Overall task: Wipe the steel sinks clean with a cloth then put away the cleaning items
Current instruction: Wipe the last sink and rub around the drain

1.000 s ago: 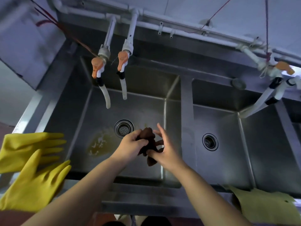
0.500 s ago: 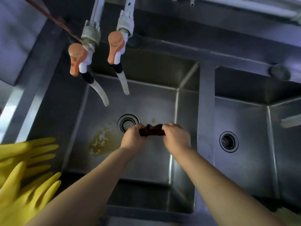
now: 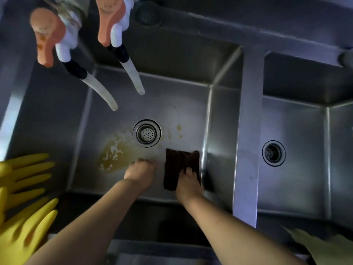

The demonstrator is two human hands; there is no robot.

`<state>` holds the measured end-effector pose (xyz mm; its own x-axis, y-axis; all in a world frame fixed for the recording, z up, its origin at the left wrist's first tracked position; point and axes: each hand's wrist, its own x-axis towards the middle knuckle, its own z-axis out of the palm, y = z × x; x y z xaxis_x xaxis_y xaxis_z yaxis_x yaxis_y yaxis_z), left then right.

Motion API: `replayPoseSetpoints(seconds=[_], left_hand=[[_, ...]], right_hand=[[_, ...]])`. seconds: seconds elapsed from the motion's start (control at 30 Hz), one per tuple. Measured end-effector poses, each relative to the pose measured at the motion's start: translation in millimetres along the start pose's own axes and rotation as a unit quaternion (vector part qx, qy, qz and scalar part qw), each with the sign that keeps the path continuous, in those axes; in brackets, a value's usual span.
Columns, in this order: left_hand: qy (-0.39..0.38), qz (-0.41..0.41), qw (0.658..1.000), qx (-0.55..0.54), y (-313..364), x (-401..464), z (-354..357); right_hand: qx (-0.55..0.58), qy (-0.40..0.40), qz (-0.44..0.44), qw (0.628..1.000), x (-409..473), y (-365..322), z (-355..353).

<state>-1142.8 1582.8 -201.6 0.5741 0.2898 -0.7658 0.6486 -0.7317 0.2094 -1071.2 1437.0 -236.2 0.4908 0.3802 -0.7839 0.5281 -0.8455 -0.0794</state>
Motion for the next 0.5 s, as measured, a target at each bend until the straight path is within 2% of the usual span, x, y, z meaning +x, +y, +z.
replayPoseSetpoints(seconds=[0.13, 0.23, 0.37, 0.5], left_hand=[[0.076, 0.009, 0.997, -0.023, -16.6, -2.0, -12.7], [0.101, 0.012, 0.995, -0.025, -31.4, 2.6, -15.6], [0.126, 0.005, 0.992, -0.027, -48.7, 7.0, -11.0], [0.133, 0.032, 0.990, -0.021, -56.0, 12.1, 2.3]], right_hand=[[0.088, 0.069, 0.031, 0.993, 23.8, -12.0, 18.6], [0.069, 0.129, 0.055, 0.988, 56.9, -15.5, 29.2], [0.064, 0.258, 0.072, 0.961, 98.6, -13.6, 22.4], [0.061, 0.282, 0.084, 0.954, 113.9, -21.3, 22.1]])
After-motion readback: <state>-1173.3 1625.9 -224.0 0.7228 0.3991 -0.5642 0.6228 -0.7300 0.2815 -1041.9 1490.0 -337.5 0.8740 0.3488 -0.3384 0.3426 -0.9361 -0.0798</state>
